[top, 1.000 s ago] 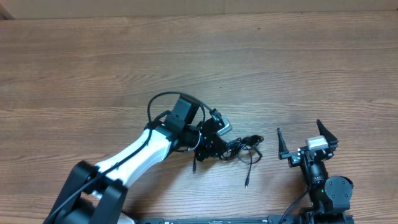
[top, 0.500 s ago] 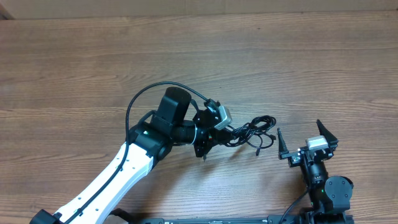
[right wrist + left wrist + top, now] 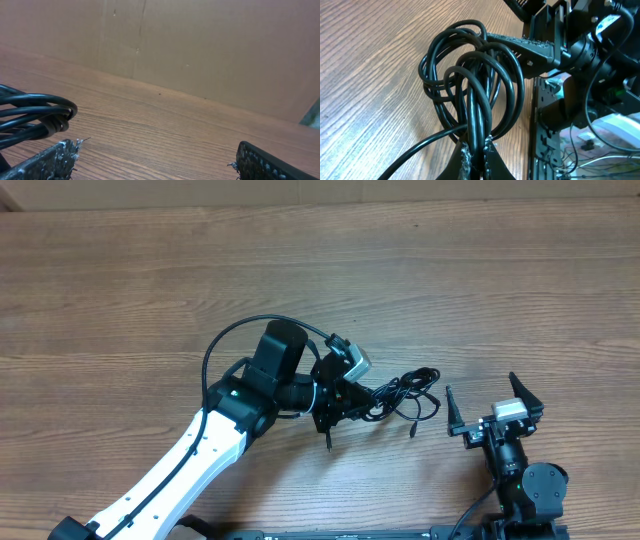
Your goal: Untangle cables
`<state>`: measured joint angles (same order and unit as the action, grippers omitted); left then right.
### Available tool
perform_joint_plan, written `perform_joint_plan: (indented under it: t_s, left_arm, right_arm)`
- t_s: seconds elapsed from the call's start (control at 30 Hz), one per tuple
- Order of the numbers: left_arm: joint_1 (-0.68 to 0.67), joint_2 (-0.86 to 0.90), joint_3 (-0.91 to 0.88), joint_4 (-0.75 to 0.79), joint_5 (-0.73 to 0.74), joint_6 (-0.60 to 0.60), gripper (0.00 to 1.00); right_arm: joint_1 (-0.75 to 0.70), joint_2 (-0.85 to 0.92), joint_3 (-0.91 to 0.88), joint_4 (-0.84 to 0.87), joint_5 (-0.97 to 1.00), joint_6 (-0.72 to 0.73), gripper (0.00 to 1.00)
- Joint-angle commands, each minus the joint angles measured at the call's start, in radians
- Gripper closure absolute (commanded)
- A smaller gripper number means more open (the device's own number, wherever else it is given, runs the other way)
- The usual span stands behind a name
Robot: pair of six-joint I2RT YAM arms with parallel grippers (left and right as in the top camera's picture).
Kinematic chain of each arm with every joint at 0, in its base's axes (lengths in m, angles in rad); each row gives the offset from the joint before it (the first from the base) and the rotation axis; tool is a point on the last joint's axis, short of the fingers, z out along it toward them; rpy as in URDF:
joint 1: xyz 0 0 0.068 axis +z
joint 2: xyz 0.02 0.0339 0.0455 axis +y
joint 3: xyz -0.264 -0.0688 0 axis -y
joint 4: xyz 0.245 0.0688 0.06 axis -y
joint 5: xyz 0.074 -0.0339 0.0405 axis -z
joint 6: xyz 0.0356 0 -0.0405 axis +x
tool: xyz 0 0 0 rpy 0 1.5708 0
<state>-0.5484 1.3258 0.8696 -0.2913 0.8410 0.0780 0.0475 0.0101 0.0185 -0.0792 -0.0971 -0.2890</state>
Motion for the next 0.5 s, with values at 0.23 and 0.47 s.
perform_joint_plan:
  t_s: [0.23,0.47]
  left_arm:
    - [0.0,-0.026,0.03,0.046,0.044,-0.113,0.94]
    - [0.0,-0.026,0.03,0.045,0.053,-0.173,0.96]
  right_arm:
    - [0.003,-0.007,-0.01,0.01,0.006,0.011,0.0]
    - [0.003,-0.007,0.024,0.043,0.01,0.411,0.0]
